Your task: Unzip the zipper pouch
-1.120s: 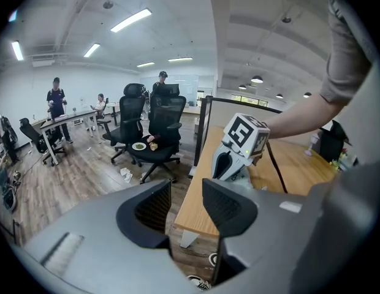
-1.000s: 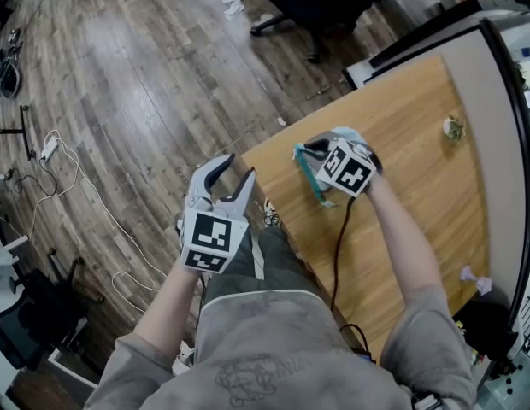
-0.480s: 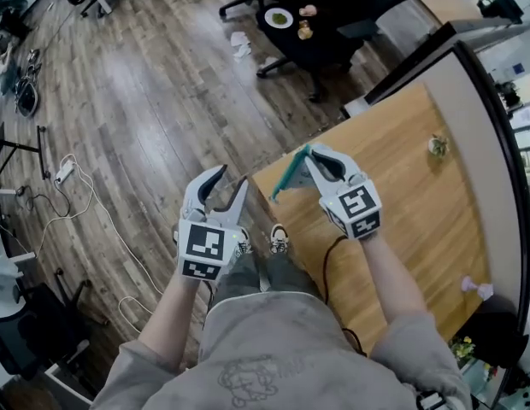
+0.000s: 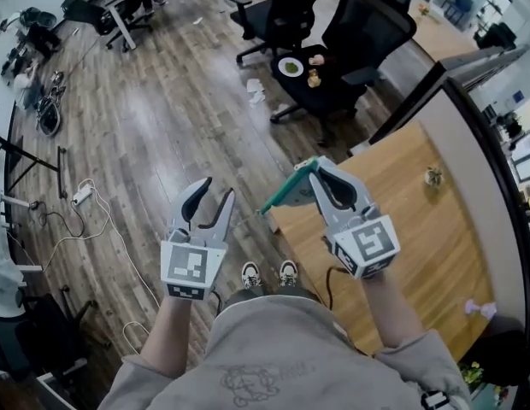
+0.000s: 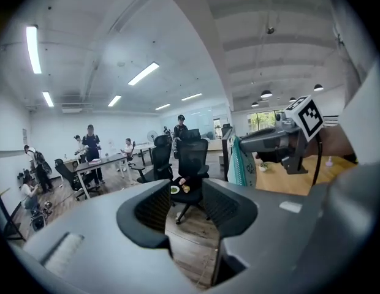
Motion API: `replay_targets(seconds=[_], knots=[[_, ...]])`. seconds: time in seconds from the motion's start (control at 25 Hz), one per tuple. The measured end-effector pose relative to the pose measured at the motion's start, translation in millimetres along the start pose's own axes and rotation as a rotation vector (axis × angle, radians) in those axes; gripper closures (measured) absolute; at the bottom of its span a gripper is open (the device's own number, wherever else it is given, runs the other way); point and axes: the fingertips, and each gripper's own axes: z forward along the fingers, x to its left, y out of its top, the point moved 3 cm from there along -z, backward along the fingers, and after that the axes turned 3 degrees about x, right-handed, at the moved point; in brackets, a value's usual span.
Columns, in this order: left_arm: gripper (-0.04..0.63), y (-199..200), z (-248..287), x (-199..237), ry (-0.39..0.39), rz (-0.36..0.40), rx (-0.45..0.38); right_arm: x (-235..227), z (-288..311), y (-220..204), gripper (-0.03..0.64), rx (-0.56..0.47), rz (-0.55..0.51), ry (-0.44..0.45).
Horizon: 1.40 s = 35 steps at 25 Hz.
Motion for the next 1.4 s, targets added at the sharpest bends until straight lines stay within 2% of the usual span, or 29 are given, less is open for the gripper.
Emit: replay_targets(seconds=[0.16,0.2,0.32,0.44,0.56,0.76,0.88,0.96,1.12,1.2,1.4], knots=[[0.436,16.2,-33.1,7.0,-0.032,-0.132,-0.095,15.8,-13.3,12.9,0.581,-0.031,0.008,0.001],[0.436,18.1,-40.2,8.7,-0.027,-0.146,-0.106,19.0,-16.3,12.8,0.581,-0.031,0.012,0.003],[0.436,18.1,-53.9,11.7,0.001,-0.128,-0.104,25.0,-23.0,10.6,0.582,-0.028,0.024,0.008],[0.436,17.3,-54.9,9.4,-0.026,-0.116,-0.107,28.1,-24.2,11.9,0.581,-0.02,0.016,0.024],[0.436,23.8,-54.4,-2.8,-0.136,-0.117,-0.157,37.3,-24.0,17.5,0.581,-0.01,-0.014,0.065],[0.436,43.8,-53.0,-30.5,-0.339,-0.124,-0.185,60.6,-29.8,37.0,0.581,-0.027,-0.107,0.128],[0.436,58.9,-55.1,-39.4,-0.45,-0.174,-0.25,75.3,-32.4,44.2,0.582,-0.016,-0.167,0.164],[0.436,65.4,-56.6,-45.9,-0.508,-0.209,-0.262,83.1,-35.3,46.4,0.581,-0.01,-0.195,0.192],[0.442,66.9,-59.4,-60.1,-0.592,-0.234,-0.25,93.4,-42.1,45.2,0.581,0.001,-0.208,0.24],[0.487,65.6,-58.0,-63.8,-0.609,-0.232,-0.239,96.7,-43.4,45.2,0.581,-0.004,-0.218,0.264],[0.488,57.4,-56.3,-72.6,-0.649,-0.233,-0.2,104.9,-45.9,44.1,0.581,-0.009,-0.22,0.32]])
